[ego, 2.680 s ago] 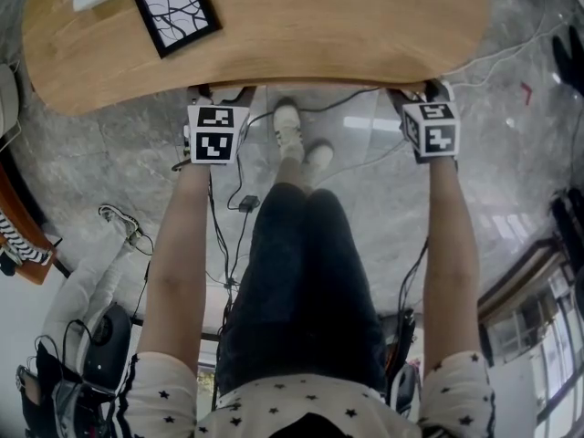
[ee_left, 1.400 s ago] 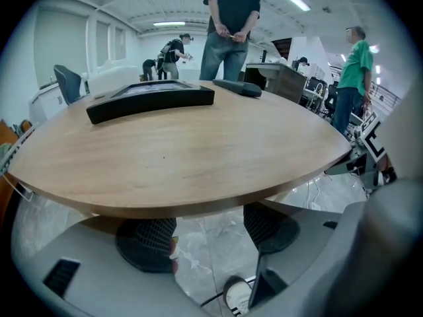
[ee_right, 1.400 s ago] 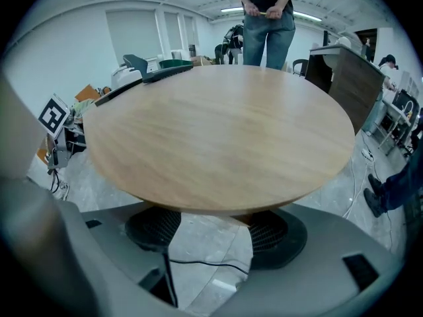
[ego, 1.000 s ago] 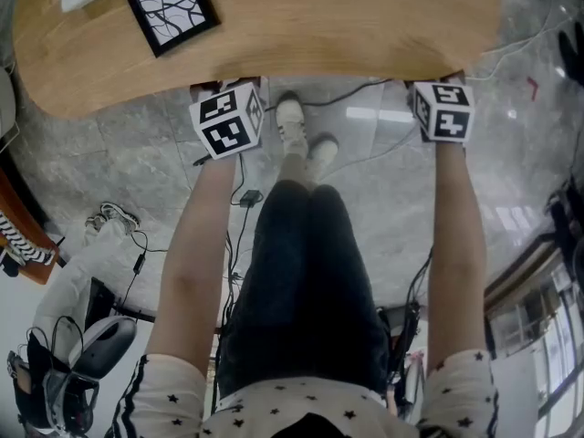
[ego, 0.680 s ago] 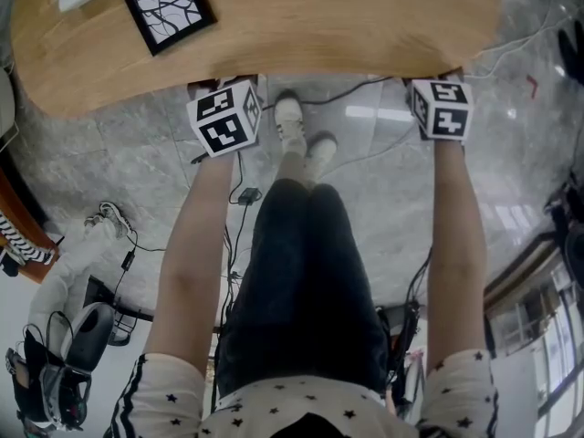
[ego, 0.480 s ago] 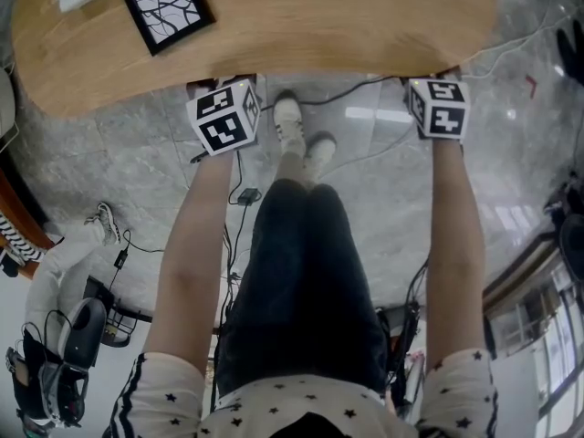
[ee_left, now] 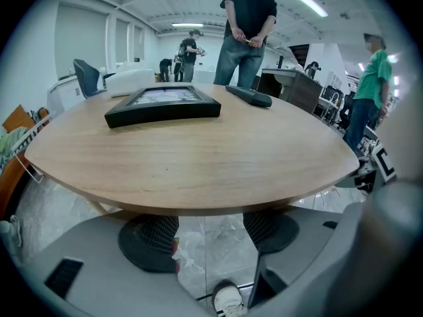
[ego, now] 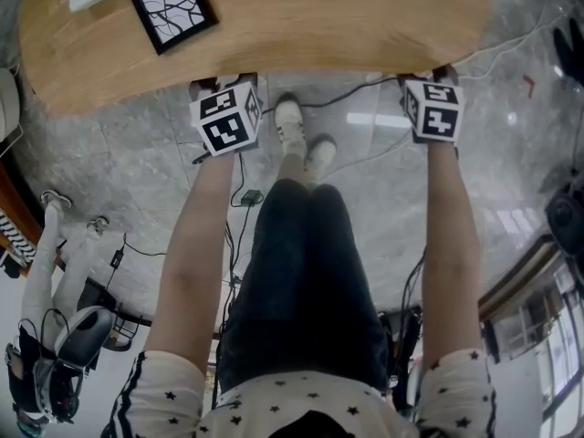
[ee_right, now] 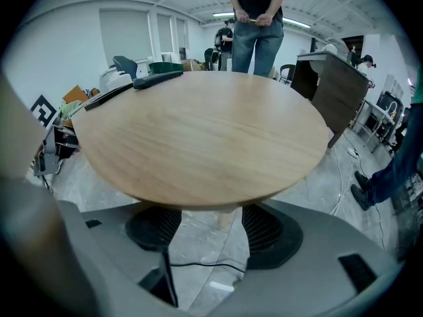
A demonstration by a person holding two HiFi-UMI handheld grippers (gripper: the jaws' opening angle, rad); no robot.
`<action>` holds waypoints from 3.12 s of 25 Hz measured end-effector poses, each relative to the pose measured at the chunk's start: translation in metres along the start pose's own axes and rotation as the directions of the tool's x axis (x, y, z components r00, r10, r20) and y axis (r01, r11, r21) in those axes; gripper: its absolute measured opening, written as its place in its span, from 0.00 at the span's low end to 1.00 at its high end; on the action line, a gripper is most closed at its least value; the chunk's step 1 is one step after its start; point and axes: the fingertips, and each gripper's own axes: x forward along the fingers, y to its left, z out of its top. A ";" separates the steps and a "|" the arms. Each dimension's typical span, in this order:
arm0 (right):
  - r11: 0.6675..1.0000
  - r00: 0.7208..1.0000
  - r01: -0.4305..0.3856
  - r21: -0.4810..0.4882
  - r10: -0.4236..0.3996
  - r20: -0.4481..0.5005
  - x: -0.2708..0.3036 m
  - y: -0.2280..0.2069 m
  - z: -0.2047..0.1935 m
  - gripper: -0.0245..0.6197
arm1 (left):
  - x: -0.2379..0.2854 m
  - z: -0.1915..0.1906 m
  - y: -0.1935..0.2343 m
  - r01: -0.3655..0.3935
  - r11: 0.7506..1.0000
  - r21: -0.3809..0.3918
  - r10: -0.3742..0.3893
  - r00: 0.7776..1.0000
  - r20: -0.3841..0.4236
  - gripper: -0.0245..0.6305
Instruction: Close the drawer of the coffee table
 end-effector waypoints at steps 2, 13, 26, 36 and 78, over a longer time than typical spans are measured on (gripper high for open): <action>1.000 1.000 -0.002 0.000 0.002 -0.005 -0.007 0.002 -0.006 0.50 | -0.007 -0.001 -0.002 -0.003 1.000 0.002 0.003 1.000 -0.003 0.52; 0.998 0.999 -0.028 0.053 0.026 0.035 -0.081 0.025 -0.014 0.39 | -0.070 -0.011 -0.018 -0.017 1.000 -0.026 0.017 1.000 -0.001 0.46; 0.997 0.988 0.007 0.081 -0.019 0.153 -0.196 0.046 0.018 0.11 | -0.185 0.020 -0.050 -0.007 0.997 -0.082 0.015 0.995 0.094 0.13; 0.998 0.980 -0.018 0.068 0.004 0.198 -0.273 0.092 0.036 0.05 | -0.263 0.040 -0.078 0.059 0.996 -0.073 -0.047 0.987 0.153 0.05; 0.981 0.869 -0.196 -0.003 0.175 0.463 -0.516 0.182 0.028 0.05 | -0.499 0.045 -0.180 0.230 0.965 0.123 -0.256 0.924 0.284 0.05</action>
